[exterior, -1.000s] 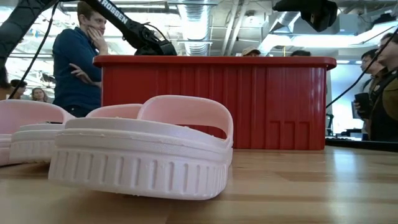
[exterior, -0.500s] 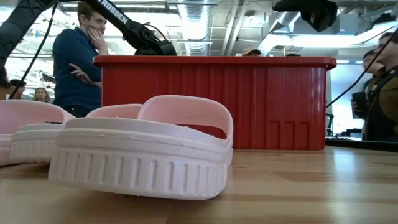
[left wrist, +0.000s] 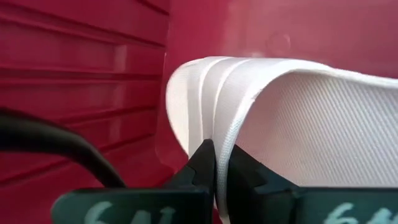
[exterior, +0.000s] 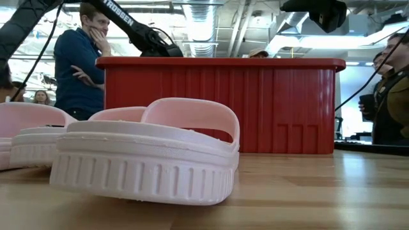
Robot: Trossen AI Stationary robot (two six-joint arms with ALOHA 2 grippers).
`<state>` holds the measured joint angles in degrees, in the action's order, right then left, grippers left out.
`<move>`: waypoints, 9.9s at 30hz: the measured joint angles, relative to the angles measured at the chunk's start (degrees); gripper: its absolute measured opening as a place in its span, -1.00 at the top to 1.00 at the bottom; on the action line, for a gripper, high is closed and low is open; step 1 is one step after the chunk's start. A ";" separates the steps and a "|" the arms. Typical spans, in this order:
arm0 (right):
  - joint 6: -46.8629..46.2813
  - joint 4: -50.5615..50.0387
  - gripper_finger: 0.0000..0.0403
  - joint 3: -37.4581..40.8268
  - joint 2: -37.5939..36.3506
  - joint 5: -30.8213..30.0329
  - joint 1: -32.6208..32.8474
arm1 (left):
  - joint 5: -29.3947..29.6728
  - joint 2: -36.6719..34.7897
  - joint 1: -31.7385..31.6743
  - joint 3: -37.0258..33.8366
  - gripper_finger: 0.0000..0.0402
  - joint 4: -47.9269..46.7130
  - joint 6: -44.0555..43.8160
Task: Pick and place slides into bin
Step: Put the pink slide into the red container
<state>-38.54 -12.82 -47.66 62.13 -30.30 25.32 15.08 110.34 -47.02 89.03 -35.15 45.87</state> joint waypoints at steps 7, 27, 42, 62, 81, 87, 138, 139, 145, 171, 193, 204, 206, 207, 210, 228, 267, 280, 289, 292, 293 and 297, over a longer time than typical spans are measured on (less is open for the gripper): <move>-0.63 0.03 0.42 0.00 -0.02 -0.06 0.36 | 2.90 0.81 0.61 0.00 1.00 4.31 0.58; -1.09 -0.06 0.42 0.00 -0.02 -1.08 0.92 | 3.88 3.30 0.52 -0.02 1.00 5.29 -1.03; -1.09 -0.05 0.42 0.00 -0.02 -1.07 0.92 | 3.90 3.30 0.08 -0.02 0.84 5.01 -0.40; -1.07 -0.04 0.42 0.00 -0.02 -1.05 0.92 | 2.05 3.30 0.04 -0.02 0.75 3.09 0.81; -1.07 -0.04 0.42 0.00 -0.02 -1.03 0.92 | 0.19 3.30 -0.84 -0.01 0.75 1.57 -0.26; -1.07 -0.04 0.42 0.00 -0.02 -1.03 0.92 | 0.45 3.30 -0.84 0.00 0.74 1.63 0.35; -1.51 -0.22 0.42 0.00 -0.02 -1.01 1.57 | -3.05 3.19 -0.82 2.21 0.28 -7.37 0.28; -1.53 -0.24 0.42 0.00 -0.02 -1.01 1.57 | -3.42 3.19 -0.82 2.76 0.28 -8.01 0.23; -1.51 -0.26 0.42 0.00 -0.01 -1.03 1.68 | -6.63 3.19 -0.82 5.40 0.28 -11.50 -0.07; 1.04 -0.55 0.42 0.00 0.00 -1.02 3.16 | -10.03 2.94 8.71 27.81 0.28 -30.67 -8.51; 4.57 -0.42 0.42 0.00 0.02 -1.03 3.54 | -9.60 -25.86 21.53 29.46 0.28 -38.84 -22.22; 4.57 0.08 0.42 0.00 0.02 -0.94 3.43 | -1.55 -41.40 33.09 11.63 0.28 -37.42 -34.19; 4.56 0.09 0.42 0.00 0.02 -0.81 3.43 | -0.64 -44.25 35.87 7.18 0.28 -36.25 -37.41; 4.55 0.11 0.42 0.00 0.02 -0.80 3.43 | -0.34 -45.60 37.41 4.83 0.28 -35.49 -39.19; 4.55 0.17 0.42 0.00 0.02 -0.76 3.43 | 1.62 -49.34 42.65 -1.92 0.28 -32.59 -44.52; 5.57 0.00 0.42 -0.02 0.02 0.50 3.56 | 15.50 -50.55 73.37 -21.27 0.28 -29.80 -74.15; 8.94 9.98 0.42 -11.29 24.61 10.06 2.70 | 26.03 -38.90 105.00 -25.57 0.38 -48.73 -108.87; 9.22 0.86 0.42 -22.57 38.37 10.33 5.16 | 28.89 -46.03 105.88 -25.55 0.38 -49.64 -107.30; 8.59 -6.46 0.42 -30.71 46.83 5.77 6.46 | 29.79 -50.31 106.62 -25.55 0.38 -52.39 -106.60; 8.59 -9.41 0.42 -33.91 49.71 5.47 6.69 | 29.95 -51.60 106.59 -25.54 0.38 -53.07 -106.53; 8.59 -9.79 0.42 -35.02 50.45 5.10 6.78 | 30.00 -51.99 106.59 -25.53 0.38 -53.05 -106.44; 8.59 -11.05 0.42 -38.38 52.72 2.85 6.91 | 30.01 -53.36 106.59 -25.53 0.38 -53.06 -106.11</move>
<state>-29.95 -23.87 -86.04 114.85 -27.46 32.23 45.09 56.99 59.57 63.51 -88.21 -60.24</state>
